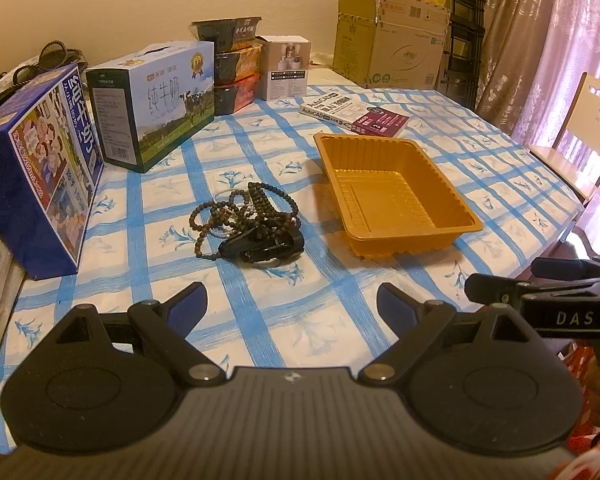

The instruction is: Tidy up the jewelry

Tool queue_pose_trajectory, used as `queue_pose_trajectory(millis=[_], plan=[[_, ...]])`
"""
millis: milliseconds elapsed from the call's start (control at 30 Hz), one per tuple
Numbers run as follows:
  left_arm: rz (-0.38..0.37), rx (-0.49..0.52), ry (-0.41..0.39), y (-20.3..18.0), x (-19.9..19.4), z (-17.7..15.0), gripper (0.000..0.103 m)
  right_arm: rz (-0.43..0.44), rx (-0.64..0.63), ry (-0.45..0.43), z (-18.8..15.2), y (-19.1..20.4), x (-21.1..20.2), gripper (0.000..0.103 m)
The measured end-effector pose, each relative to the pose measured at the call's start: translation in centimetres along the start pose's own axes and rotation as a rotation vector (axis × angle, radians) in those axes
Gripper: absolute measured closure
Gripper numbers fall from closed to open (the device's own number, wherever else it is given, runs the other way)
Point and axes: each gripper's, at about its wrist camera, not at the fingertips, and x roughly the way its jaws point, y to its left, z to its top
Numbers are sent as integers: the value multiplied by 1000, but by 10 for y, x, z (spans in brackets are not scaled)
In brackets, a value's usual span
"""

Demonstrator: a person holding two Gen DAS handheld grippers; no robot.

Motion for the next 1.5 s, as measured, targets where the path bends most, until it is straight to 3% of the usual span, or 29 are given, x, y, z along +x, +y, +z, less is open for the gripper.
queue_pose_trajectory(millis=[200, 867, 933, 1400, 1500], plan=[[-10, -5, -2, 11, 33, 9, 12, -14, 55, -33, 0, -22, 16, 0], [42, 9, -28, 33, 136, 13, 16, -201, 215, -222, 0, -113, 109, 1], [50, 5, -25, 36, 144, 14, 16, -201, 237, -235, 2, -119, 119, 11], [84, 38, -11, 45, 185, 21, 20, -217, 340, -326, 6, -143, 172, 47], [85, 45, -8, 45, 191, 22, 20, -209, 334, -335, 6, -142, 177, 60]])
